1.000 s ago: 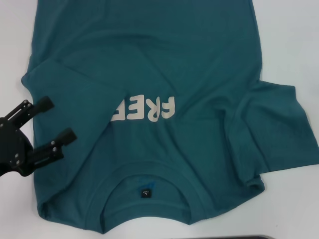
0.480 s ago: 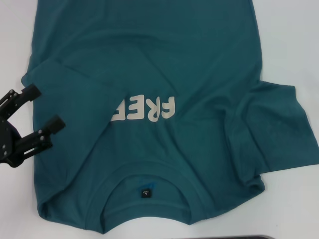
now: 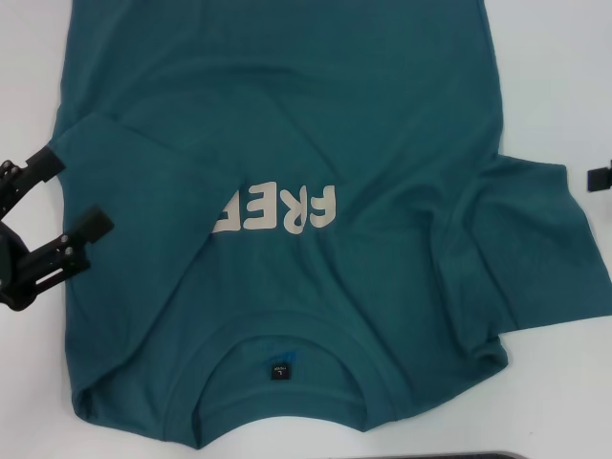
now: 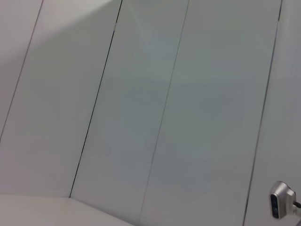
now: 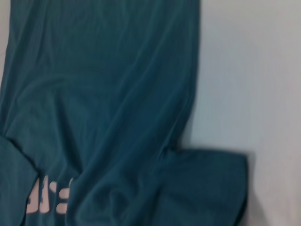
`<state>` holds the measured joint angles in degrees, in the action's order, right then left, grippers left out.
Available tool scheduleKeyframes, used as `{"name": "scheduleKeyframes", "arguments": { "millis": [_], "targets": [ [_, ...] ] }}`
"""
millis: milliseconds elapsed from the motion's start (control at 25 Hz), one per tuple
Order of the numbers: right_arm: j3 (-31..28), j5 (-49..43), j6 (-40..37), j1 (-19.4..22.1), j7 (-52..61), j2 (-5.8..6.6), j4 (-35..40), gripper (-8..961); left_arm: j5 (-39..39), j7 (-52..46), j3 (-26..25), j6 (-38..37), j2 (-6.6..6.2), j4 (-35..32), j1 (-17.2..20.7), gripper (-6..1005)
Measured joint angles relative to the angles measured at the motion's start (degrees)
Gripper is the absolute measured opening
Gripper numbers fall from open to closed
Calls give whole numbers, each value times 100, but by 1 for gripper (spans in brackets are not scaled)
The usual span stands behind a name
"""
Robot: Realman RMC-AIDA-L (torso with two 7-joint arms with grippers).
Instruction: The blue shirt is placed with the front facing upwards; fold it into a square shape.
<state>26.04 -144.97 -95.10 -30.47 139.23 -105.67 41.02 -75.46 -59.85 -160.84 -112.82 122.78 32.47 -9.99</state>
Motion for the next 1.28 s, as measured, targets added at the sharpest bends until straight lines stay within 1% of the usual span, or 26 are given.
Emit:
{"name": "scheduleKeyframes", "arguments": {
  "millis": [80,160,400,680,1040,1280],
  "targets": [
    [22,-3,-19,10,-24,-52,-11,864,-8,0,0,0,4,1,-8,934],
    [44,-9,-47,29,-19,-76,-10,863,-40,-2,0,8,3,3,-12,934],
    [60,-14,-52,82,9,-93,-15,863,-65,-4,0,20,1,10,-3,933],
    [76,-13,-8,46,-5,-177,-88,862,-74,-7,-64,22,6,11,6,933],
    [77,-10,186,63,-52,-227,-254,861,-74,-3,-141,2,9,14,13,933],
    [77,-13,204,-17,-128,-261,-331,860,-74,5,-142,-5,9,12,3,934]
  ]
}}
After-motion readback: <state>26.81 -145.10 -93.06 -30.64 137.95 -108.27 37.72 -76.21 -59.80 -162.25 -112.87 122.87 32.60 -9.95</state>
